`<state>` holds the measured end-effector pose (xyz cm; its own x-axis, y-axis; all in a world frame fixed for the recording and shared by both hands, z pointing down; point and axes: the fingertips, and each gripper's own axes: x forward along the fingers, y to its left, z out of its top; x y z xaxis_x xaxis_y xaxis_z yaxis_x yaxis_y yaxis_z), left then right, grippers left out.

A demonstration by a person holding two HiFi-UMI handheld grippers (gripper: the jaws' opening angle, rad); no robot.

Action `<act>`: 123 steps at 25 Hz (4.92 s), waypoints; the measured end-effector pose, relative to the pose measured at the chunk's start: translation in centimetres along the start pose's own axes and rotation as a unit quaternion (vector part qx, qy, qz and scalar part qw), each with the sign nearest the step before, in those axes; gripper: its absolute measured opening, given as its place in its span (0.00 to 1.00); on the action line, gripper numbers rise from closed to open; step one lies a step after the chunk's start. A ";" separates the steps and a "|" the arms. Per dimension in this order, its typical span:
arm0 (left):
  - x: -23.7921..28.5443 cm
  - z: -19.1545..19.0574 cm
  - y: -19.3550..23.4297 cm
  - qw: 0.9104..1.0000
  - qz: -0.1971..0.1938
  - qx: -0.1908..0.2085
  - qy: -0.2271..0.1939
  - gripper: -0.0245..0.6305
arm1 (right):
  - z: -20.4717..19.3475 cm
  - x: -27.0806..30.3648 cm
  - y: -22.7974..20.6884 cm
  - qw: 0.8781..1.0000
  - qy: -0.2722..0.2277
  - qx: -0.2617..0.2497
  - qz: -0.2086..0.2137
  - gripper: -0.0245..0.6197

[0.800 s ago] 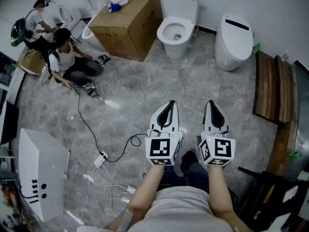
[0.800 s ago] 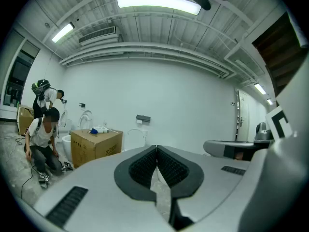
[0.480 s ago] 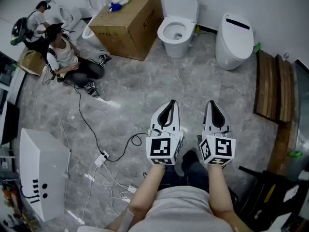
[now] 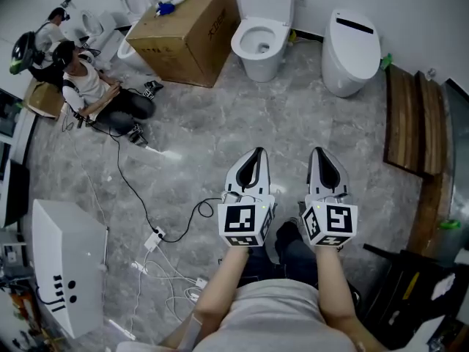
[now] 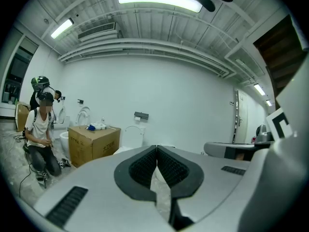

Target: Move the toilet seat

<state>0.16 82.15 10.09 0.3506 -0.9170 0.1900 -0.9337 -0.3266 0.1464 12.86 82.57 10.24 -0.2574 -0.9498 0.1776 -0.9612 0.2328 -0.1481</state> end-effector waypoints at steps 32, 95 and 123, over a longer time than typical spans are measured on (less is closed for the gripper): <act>13.7 0.8 6.0 0.999 0.036 -0.009 0.022 0.06 | 0.3 15.1 -3.7 0.999 0.031 0.003 0.032 0.06; 54.2 9.5 20.8 0.993 0.105 -0.036 0.033 0.06 | 7.9 58.9 -14.4 0.993 0.068 0.000 0.095 0.06; 64.8 7.8 26.1 0.990 0.103 -0.063 0.069 0.06 | 6.3 70.3 -16.3 0.990 0.098 0.008 0.102 0.06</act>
<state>-2.07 12.43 18.60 0.1682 -0.9186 0.3576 -0.9730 -0.0965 0.2098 11.03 10.72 19.03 -0.4614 -0.8242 0.3283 -0.8861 0.4100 -0.2160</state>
